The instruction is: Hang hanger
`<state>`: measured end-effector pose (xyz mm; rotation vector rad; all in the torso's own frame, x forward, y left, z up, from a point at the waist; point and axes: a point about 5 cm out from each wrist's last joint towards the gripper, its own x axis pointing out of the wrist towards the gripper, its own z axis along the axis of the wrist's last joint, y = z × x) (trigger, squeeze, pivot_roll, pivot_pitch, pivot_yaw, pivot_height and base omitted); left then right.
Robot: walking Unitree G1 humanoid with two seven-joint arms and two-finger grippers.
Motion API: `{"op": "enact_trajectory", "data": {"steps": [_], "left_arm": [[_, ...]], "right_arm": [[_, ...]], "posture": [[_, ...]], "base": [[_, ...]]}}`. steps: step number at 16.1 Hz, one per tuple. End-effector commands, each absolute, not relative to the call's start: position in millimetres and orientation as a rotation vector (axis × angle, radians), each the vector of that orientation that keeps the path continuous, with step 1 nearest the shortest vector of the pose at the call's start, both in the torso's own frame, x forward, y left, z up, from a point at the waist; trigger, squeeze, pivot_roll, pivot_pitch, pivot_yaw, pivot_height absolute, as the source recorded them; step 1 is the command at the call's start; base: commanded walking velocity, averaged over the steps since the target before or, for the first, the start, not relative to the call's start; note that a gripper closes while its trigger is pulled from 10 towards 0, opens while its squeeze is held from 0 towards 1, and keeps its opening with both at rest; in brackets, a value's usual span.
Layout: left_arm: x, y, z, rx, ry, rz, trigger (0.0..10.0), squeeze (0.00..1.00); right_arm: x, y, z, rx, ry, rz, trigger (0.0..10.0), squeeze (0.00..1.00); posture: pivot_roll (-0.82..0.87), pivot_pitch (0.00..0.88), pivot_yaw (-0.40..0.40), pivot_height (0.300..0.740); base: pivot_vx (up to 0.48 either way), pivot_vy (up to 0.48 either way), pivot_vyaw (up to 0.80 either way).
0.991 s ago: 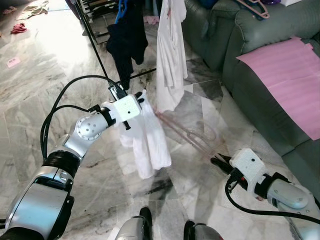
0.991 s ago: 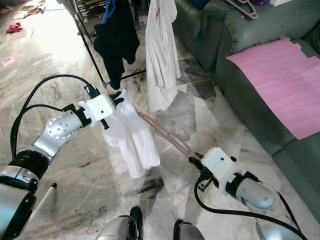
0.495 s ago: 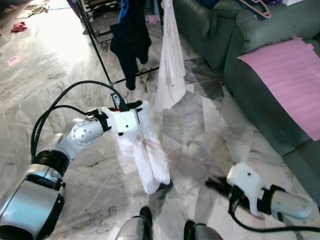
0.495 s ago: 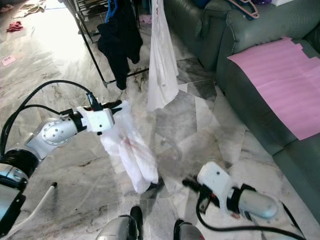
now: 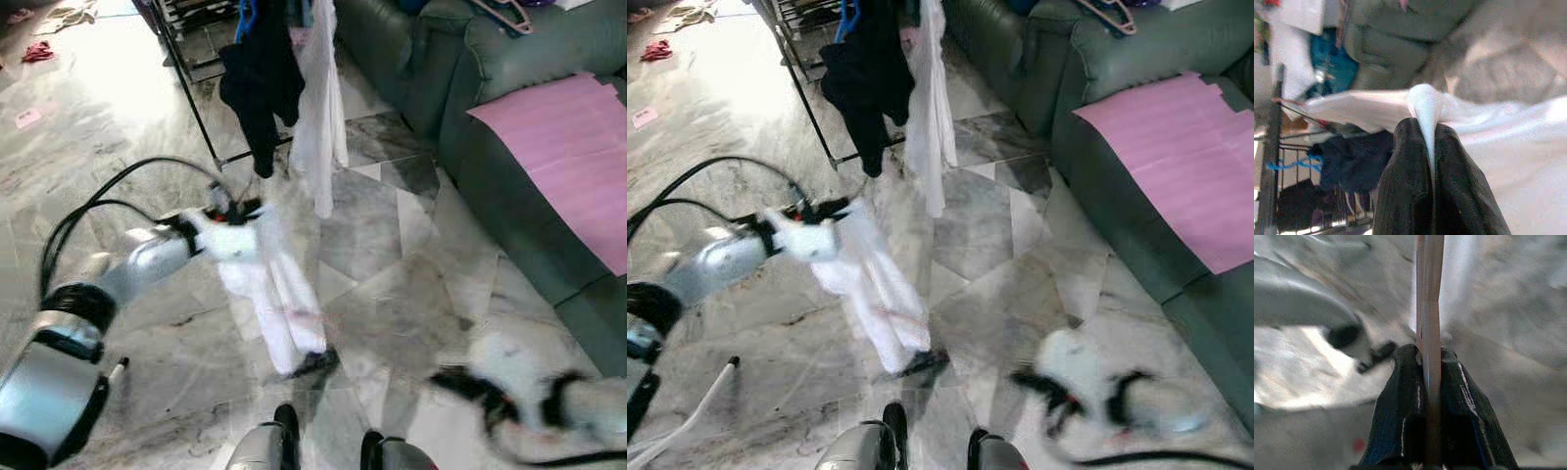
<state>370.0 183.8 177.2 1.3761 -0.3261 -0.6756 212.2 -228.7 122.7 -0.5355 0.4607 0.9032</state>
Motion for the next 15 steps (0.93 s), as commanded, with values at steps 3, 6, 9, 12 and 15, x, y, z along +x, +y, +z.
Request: {"op": "enact_trajectory", "data": {"steps": [3, 6, 9, 12, 15], "left_arm": [[368.7, 199.8, 181.7, 1.435, -0.338, -0.633, 10.0, 0.0], [359.4, 187.7, 170.4, 1.394, -0.397, -0.729, 10.0, 0.0], [348.7, 172.1, 156.5, 1.359, -0.447, -0.852, 10.0, 0.0], [340.4, 154.7, 144.3, 1.311, -0.484, -0.941, 10.0, 0.0], [337.7, 143.1, 141.7, 1.29, -0.516, -0.984, 10.0, 0.0]], "right_arm": [[234.4, -262.6, 142.7, -0.697, 0.395, 0.686, 10.0, 0.0], [255.6, -273.9, 165.0, -0.736, 0.265, 0.54, 10.0, 0.0], [271.9, -274.6, 177.4, -0.748, 0.158, 0.493, 10.0, 0.0], [278.7, -258.3, 173.7, -0.611, 0.128, 0.628, 10.0, 0.0], [274.0, -232.7, 165.3, -0.496, 0.17, 0.838, 10.0, 0.0]], "posture": [[-0.02, 0.291, 0.121, 0.74], [-0.01, 0.294, 0.123, 0.74], [-0.01, 0.296, 0.124, 0.74], [-0.01, 0.297, 0.123, 0.74], [-0.01, 0.298, 0.12, 0.74]], "base": [[0.0, 0.0, 0.0], [0.0, 0.0, 0.0], [0.0, 0.0, 0.0], [0.0, 0.0, 0.0], [0.0, 0.0, 0.0]]}}
